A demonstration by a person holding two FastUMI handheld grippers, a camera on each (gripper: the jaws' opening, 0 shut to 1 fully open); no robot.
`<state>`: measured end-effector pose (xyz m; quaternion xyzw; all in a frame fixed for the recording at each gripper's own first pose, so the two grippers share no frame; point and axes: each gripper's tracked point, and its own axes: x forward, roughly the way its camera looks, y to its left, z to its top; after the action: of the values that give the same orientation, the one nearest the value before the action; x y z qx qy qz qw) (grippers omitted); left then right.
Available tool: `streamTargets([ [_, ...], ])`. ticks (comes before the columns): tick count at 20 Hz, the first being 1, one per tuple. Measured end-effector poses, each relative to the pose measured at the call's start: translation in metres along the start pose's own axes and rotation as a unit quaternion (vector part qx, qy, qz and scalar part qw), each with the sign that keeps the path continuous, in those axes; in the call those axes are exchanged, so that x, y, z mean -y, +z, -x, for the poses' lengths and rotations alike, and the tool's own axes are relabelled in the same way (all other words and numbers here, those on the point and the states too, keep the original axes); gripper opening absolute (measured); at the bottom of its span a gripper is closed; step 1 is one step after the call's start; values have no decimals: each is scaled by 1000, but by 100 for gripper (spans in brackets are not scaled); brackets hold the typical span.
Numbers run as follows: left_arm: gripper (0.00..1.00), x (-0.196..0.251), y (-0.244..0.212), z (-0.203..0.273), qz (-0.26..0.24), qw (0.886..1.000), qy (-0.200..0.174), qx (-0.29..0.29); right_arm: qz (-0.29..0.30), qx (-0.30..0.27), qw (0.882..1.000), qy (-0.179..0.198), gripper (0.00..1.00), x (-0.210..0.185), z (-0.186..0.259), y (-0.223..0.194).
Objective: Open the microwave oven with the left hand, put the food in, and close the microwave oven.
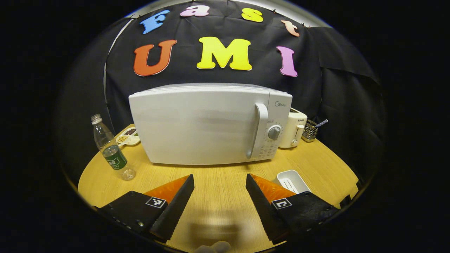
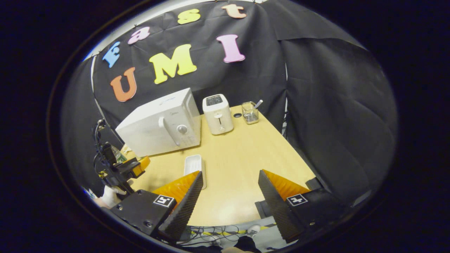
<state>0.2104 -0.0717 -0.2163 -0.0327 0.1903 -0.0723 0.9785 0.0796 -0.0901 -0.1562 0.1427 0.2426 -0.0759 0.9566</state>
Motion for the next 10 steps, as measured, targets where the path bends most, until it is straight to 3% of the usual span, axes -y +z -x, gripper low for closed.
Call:
streamTargets([
  [4, 93, -8, 33, 51, 17, 1000, -6, 26, 19, 19, 999, 21, 91, -35, 1, 10],
  [5, 93, -15, 47, 68, 26, 999, 0, 38, 24, 32, 999, 26, 100, -45, 4, 16],
  [10, 93, -60, 122, 146, 19, 992, 35, 120, 43, 107, 992, 53, 100, -103, 31, 56],
])
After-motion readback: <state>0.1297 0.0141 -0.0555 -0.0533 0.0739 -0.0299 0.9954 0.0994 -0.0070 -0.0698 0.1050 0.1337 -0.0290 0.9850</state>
